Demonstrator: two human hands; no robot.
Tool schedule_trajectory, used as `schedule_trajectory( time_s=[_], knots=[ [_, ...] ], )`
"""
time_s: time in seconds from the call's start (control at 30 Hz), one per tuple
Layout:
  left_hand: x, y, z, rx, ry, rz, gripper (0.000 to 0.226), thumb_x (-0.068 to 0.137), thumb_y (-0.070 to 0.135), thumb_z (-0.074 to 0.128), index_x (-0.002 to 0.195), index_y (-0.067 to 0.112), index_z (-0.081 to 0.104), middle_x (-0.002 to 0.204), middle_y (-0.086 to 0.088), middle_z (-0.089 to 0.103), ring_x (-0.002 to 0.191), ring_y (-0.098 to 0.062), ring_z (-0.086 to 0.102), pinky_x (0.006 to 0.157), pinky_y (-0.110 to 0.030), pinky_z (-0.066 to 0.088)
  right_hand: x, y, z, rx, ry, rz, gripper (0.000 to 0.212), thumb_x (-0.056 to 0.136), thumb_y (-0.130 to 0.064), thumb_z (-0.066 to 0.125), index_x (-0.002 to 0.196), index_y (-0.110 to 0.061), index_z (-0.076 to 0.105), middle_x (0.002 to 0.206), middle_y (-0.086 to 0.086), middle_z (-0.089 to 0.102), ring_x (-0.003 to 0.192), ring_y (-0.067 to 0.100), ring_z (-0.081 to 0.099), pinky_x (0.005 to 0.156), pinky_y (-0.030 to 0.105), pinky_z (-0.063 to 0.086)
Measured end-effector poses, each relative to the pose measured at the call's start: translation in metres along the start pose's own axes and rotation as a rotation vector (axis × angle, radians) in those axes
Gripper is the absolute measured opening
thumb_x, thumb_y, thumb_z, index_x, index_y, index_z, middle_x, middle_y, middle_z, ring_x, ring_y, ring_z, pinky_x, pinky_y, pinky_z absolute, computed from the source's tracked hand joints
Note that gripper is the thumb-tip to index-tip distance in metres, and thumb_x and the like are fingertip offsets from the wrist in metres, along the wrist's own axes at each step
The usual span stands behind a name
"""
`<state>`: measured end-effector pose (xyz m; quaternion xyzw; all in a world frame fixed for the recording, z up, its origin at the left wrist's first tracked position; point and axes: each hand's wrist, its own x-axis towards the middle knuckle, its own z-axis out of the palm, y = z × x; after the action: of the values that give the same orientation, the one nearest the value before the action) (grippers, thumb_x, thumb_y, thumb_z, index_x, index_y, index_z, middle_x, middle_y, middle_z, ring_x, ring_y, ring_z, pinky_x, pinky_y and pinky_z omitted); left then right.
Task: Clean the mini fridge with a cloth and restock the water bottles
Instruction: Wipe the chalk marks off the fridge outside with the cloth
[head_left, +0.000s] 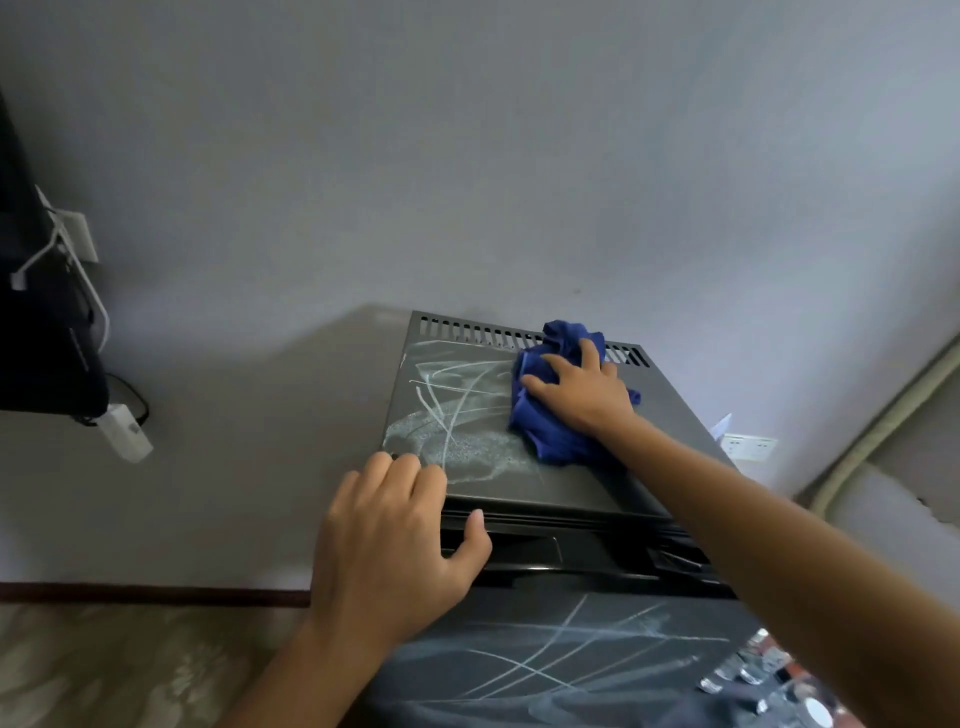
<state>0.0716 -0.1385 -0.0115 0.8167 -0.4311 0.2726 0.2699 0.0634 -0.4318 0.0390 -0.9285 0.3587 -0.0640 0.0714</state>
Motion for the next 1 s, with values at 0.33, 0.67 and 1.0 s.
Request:
schedule_trajectory(
  time_s=[0.33, 0.67, 1.0],
  knots=[
    [-0.004, -0.005, -0.004, -0.054, -0.043, 0.029, 0.034, 0.089, 0.046, 0.053, 0.091, 0.014, 0.065, 0.088, 0.0, 0.056, 0.083, -0.023, 0.053, 0.077, -0.04, 0.045, -0.144, 0.0, -0.007, 0.005, -0.007, 0.044, 0.072, 0.09, -0.078, 0.04, 0.154, -0.048, 0.03, 0.171, 0.0, -0.005, 0.15, 0.033, 0.019, 0.121, 0.048, 0.02],
    [-0.026, -0.013, 0.017, -0.222, 0.257, 0.057, 0.029, 0.081, 0.014, 0.06, 0.101, 0.004, 0.079, 0.103, -0.008, 0.074, 0.1, -0.027, 0.068, 0.097, -0.045, 0.056, -0.121, -0.014, -0.006, -0.005, 0.02, 0.074, 0.071, 0.086, -0.082, 0.04, 0.148, -0.048, 0.033, 0.169, 0.005, 0.003, 0.147, 0.04, 0.023, 0.119, 0.051, 0.021],
    [-0.025, -0.012, 0.039, -0.233, 0.459, 0.078, 0.036, 0.088, 0.006, 0.045, 0.088, -0.002, 0.081, 0.094, -0.012, 0.076, 0.096, -0.027, 0.073, 0.087, -0.048, 0.06, 0.051, -0.012, 0.003, 0.05, 0.035, 0.143, 0.072, 0.086, -0.078, 0.041, 0.143, -0.035, 0.045, 0.157, 0.01, 0.023, 0.139, 0.046, 0.03, 0.113, 0.061, 0.027]
  ],
)
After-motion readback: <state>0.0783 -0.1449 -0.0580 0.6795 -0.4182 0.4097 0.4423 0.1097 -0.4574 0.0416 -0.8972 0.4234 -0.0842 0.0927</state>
